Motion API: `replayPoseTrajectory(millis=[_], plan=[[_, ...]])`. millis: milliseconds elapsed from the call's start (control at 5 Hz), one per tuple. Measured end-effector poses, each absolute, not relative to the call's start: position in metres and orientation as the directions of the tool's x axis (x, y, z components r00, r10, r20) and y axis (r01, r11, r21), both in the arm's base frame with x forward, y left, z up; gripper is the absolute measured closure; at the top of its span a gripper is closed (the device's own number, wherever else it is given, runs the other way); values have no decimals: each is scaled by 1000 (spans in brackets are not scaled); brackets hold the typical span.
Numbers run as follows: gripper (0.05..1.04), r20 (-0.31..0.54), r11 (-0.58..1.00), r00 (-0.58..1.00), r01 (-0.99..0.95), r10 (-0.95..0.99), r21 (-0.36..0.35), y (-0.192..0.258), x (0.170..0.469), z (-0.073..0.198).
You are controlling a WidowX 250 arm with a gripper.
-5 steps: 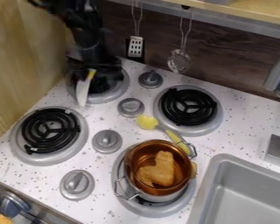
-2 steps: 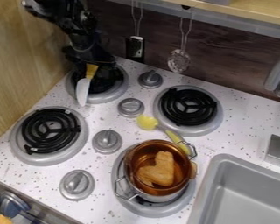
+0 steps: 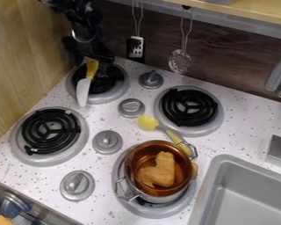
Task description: Move the yellow knife near the mettalic pot
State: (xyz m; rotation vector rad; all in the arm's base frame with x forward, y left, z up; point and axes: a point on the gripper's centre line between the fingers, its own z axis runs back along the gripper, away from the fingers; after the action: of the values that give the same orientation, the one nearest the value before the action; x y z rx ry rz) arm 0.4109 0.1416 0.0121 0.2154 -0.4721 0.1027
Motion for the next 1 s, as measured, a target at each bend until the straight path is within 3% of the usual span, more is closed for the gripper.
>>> replayPoseTrajectory(millis=[200, 600, 800, 1000], plan=[[85, 475, 978, 878, -142, 54, 152, 150, 420, 3], [85, 446, 964, 895, -107, -13, 242, 163, 433, 0], [85, 388, 968, 922, -118, 24, 220, 162, 434, -17], [85, 405, 980, 912, -137, 67, 147, 157, 442, -17]])
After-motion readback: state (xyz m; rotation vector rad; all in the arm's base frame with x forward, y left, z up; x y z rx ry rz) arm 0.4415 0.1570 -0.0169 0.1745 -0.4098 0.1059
